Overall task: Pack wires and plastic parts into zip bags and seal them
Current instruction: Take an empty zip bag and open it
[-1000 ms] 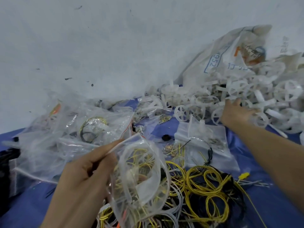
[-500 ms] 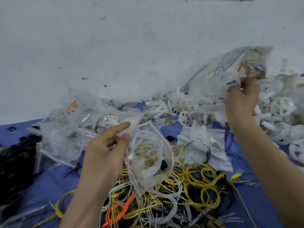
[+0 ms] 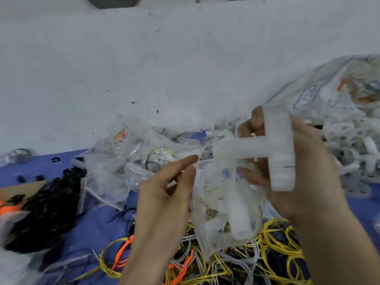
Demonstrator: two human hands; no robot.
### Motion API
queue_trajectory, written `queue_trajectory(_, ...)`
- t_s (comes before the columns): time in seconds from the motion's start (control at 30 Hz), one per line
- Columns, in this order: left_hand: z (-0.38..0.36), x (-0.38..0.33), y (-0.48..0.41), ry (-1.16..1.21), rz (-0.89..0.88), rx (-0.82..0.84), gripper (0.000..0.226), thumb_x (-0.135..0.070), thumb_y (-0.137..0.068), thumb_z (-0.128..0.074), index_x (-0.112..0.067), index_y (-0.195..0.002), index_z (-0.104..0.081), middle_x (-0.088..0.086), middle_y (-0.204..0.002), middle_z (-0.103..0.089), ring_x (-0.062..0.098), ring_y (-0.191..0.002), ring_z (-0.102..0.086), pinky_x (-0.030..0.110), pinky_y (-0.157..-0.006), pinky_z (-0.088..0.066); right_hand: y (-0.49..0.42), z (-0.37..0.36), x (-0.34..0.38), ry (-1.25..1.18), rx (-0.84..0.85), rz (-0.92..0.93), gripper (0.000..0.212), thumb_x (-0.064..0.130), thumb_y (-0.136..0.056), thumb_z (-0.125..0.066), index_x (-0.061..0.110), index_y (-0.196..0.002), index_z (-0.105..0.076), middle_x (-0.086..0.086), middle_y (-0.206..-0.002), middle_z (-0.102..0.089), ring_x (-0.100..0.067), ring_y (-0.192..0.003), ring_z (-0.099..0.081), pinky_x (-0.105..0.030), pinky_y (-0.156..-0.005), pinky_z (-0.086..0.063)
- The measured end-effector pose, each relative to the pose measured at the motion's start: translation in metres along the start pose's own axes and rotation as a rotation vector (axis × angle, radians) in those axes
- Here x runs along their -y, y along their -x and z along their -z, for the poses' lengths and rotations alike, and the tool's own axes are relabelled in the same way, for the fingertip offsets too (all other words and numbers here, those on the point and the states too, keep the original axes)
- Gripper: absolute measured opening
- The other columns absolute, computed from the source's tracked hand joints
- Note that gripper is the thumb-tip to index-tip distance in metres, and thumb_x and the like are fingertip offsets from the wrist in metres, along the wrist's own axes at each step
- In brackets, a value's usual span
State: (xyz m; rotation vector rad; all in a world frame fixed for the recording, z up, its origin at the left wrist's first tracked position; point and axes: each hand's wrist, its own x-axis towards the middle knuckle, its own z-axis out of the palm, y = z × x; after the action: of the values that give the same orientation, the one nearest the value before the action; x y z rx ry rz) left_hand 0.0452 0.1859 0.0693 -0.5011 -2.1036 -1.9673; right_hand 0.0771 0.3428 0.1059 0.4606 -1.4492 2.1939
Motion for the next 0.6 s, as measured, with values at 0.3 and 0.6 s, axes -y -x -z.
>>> queue_trajectory(0.3,0.004,0.002,-0.001,0.089,-0.051,-0.043,0.027,-0.016,-0.094,-0.054,-0.033,-0.1,-0.074,0.006,-0.075,-0.069,0.031,-0.067,-0.061,0.036,-0.065,-0.055,-0.005,-0.005,-0.019,0.619,0.276,0.162,0.018,-0.002,-0.08,-0.039,0.011,-0.076,-0.052,-0.015,-0.066,-0.049,-0.031,-0.06,-0.043,-0.033,-0.05,-0.03)
queue_trajectory(0.6,-0.006,-0.003,0.006,0.045,-0.133,-0.038,0.03,-0.016,-0.092,-0.055,-0.039,-0.098,-0.072,-0.005,-0.054,-0.046,0.002,-0.042,-0.042,0.01,-0.044,-0.039,-0.004,-0.007,-0.028,1.272,0.279,0.142,0.04,-0.006,-0.081,-0.049,0.022,-0.102,-0.068,0.007,-0.107,-0.065,-0.005,-0.106,-0.049,-0.001,-0.083,-0.029)
